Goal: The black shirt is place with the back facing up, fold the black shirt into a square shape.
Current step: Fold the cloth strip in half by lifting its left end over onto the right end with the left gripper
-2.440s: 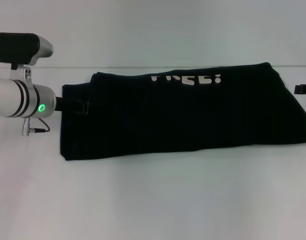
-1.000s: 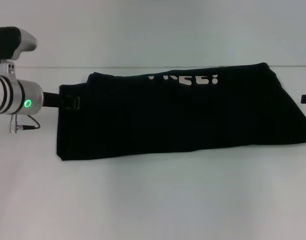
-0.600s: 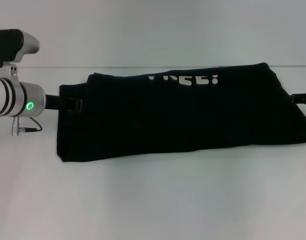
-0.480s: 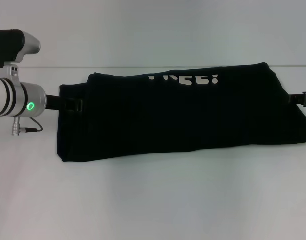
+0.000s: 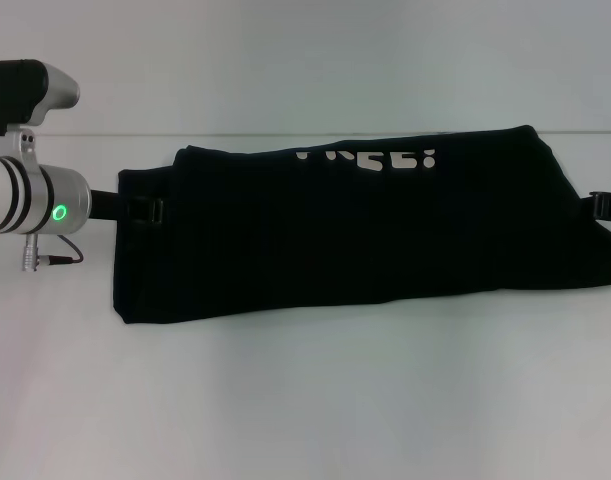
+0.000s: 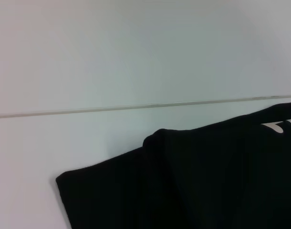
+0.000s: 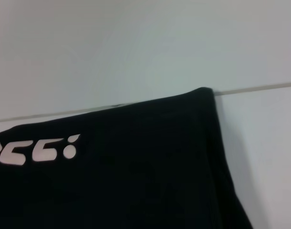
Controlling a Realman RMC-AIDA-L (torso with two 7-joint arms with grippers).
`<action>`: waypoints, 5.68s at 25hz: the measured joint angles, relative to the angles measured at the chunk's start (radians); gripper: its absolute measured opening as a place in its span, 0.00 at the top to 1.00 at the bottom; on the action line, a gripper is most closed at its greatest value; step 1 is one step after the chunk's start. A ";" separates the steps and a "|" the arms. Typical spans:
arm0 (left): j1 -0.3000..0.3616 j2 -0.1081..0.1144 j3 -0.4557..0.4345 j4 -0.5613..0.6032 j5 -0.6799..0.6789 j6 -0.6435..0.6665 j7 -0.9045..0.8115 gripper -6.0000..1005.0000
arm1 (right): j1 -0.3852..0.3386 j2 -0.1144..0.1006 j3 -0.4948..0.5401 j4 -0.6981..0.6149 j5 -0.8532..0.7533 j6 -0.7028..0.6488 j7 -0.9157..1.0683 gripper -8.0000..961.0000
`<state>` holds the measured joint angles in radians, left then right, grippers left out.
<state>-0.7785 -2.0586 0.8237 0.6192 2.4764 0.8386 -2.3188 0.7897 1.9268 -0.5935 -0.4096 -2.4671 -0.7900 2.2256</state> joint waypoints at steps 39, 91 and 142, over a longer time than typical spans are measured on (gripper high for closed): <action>0.059 0.000 -0.011 0.090 0.000 0.024 -0.063 0.90 | -0.064 0.058 0.025 -0.245 0.054 -0.104 -0.058 0.85; 0.061 0.086 -0.311 -0.132 -0.021 0.514 -0.657 0.16 | -0.039 0.042 0.022 -0.279 0.297 -0.793 -0.524 0.06; 0.073 0.089 -0.365 -0.155 -0.021 0.349 -0.648 0.16 | -0.042 0.042 0.022 -0.290 0.364 -0.789 -0.535 0.06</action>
<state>-0.7054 -1.9691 0.4585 0.4638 2.4555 1.1872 -2.9670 0.7481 1.9692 -0.5712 -0.6996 -2.1027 -1.5786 1.6904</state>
